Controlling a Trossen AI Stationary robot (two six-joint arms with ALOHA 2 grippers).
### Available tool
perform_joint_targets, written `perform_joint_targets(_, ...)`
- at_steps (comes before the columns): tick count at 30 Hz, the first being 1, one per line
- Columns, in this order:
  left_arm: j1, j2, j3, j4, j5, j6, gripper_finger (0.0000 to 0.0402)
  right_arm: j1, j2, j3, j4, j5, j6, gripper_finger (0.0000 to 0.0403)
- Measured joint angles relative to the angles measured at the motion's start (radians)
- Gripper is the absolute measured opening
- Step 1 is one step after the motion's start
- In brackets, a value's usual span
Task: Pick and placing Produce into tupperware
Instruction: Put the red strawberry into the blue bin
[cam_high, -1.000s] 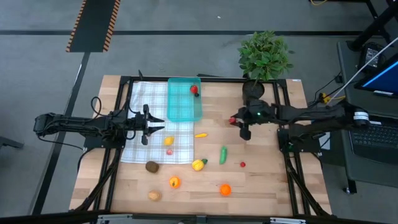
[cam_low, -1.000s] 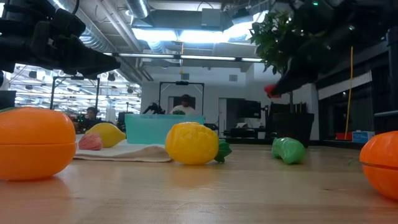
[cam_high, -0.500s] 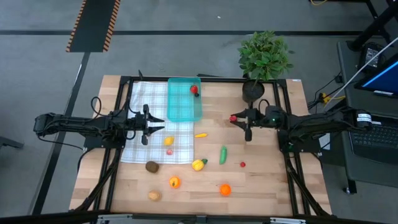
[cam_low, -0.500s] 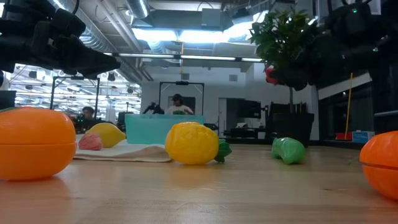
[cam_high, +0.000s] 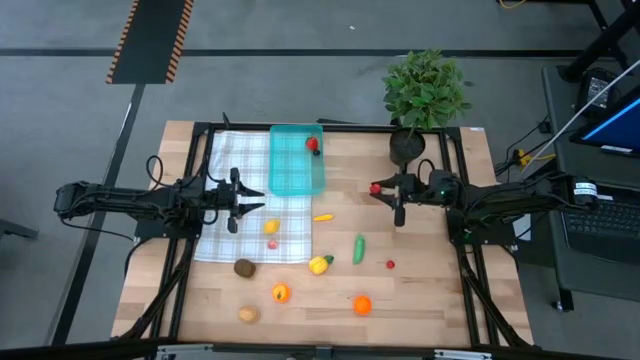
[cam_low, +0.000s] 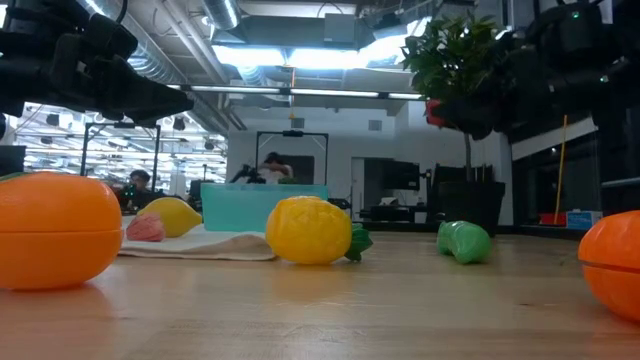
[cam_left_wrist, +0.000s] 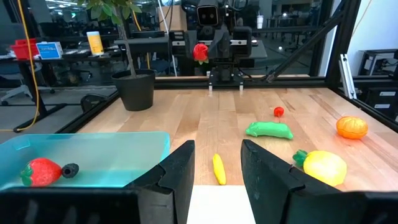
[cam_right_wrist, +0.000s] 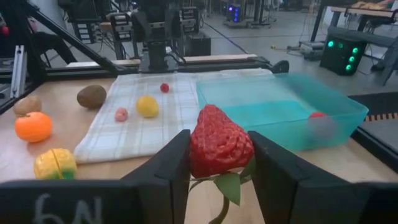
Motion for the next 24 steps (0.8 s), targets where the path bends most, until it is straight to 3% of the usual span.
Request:
perform_joint_targets(9, 0.000, 0.000, 0.000, 0.000, 0.000, 0.000, 0.0124, 0.000, 0.006, 0.000, 0.023, 0.005, 0.003, 0.0139)
perform_joint_targets(15, 0.000, 0.000, 0.000, 0.000, -0.079, 0.001, 0.0124, 0.000, 0.012, 0.000, 0.030, 0.153, 0.034, 0.0139)
perform_joint_targets(24, 0.000, 0.000, 0.000, 0.000, -0.097, 0.001, 0.0124, 0.000, 0.012, 0.000, 0.031, 0.158, 0.027, 0.0139)
